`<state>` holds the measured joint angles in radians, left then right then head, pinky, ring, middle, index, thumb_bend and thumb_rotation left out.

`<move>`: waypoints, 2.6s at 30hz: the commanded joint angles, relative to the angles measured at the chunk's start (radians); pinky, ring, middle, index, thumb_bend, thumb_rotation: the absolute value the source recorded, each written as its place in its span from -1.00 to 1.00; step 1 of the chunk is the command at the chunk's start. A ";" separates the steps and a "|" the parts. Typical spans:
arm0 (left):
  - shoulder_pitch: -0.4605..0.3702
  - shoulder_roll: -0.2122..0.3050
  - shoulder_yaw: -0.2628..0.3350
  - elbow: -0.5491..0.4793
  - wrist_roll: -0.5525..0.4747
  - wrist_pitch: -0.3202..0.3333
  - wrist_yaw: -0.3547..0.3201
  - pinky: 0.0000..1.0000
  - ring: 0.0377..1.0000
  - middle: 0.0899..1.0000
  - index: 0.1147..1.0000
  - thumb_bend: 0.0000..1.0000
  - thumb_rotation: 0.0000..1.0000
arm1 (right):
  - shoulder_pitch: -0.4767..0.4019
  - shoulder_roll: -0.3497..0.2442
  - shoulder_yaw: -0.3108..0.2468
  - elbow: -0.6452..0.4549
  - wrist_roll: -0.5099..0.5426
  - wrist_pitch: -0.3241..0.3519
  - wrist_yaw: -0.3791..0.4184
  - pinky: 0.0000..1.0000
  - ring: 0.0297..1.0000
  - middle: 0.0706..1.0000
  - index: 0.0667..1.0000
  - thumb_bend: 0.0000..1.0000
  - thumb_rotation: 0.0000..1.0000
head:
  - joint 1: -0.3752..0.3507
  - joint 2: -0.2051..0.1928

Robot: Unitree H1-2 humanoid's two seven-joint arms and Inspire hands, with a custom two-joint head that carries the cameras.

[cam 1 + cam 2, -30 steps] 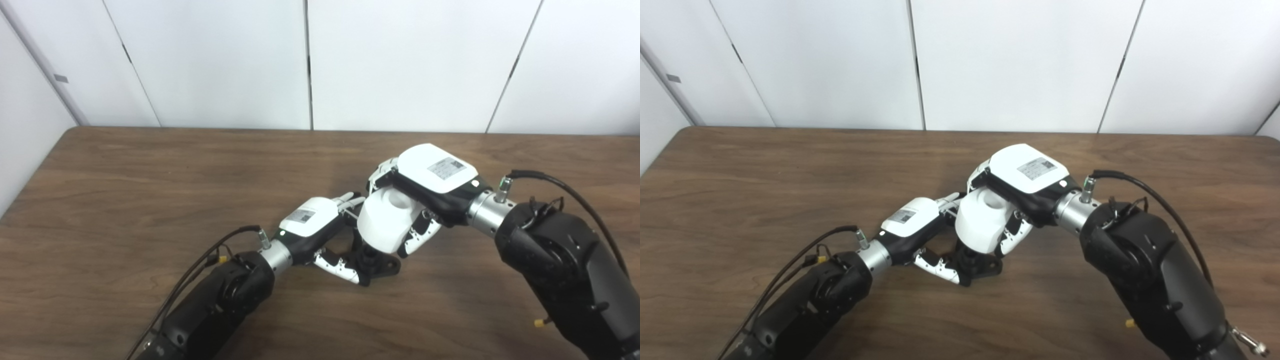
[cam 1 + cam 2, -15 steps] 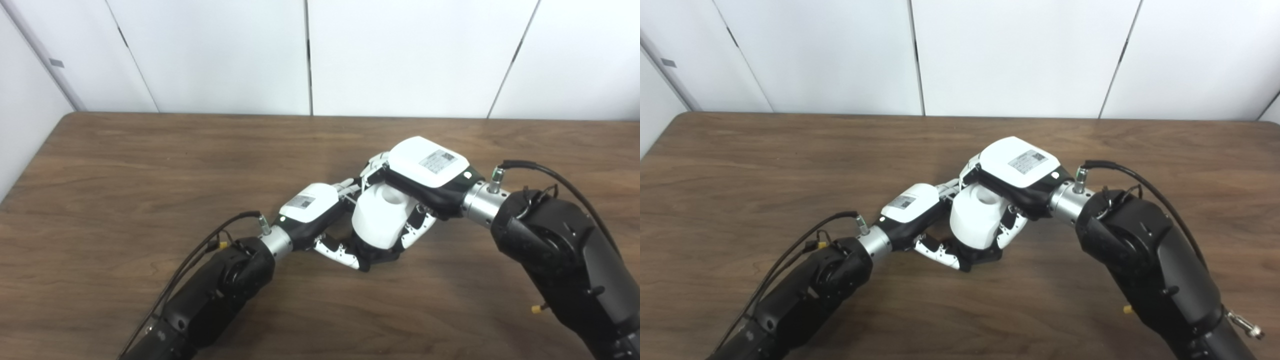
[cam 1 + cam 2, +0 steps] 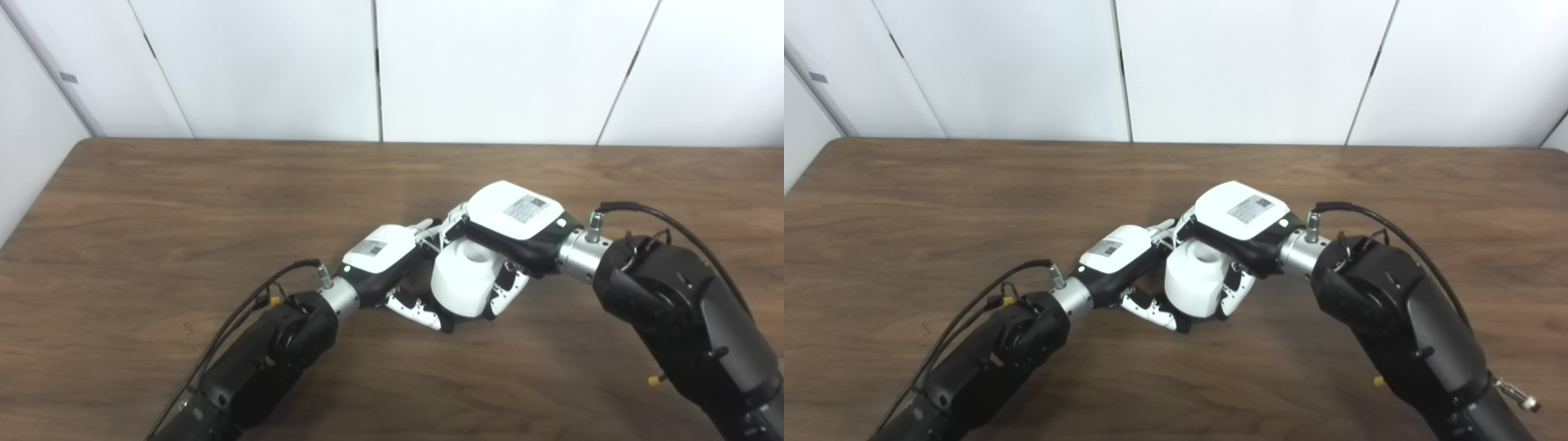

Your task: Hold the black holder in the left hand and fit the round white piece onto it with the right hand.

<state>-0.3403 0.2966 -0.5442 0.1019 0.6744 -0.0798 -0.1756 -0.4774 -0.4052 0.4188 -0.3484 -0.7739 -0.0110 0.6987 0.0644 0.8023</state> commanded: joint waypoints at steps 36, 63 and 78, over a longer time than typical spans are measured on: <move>0.038 -0.002 -0.038 0.005 0.025 0.051 -0.096 0.89 1.00 0.91 -0.17 0.05 -0.86 | -0.004 -0.019 0.066 0.050 0.016 -0.087 -0.021 0.52 0.58 0.40 -0.11 0.05 -0.72 | 0.006 0.020; 0.040 -0.004 -0.034 -0.001 0.019 0.045 -0.105 0.85 1.00 0.87 -0.17 0.05 -0.86 | -0.017 -0.063 0.115 0.010 0.036 -0.083 0.021 0.59 0.63 0.44 -0.11 0.05 -0.73 | 0.004 0.042; 0.042 -0.001 -0.038 -0.027 0.022 0.076 -0.140 0.87 1.00 0.89 -0.17 0.05 -0.86 | -0.004 -0.048 0.103 0.088 -0.048 -0.258 -0.157 0.57 0.61 0.38 -0.11 0.05 -0.73 | 0.006 0.046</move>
<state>-0.3309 0.2899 -0.5421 0.0560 0.6768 -0.0267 -0.2305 -0.4845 -0.4642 0.5085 -0.2736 -0.8136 -0.2321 0.5479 0.0690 0.8483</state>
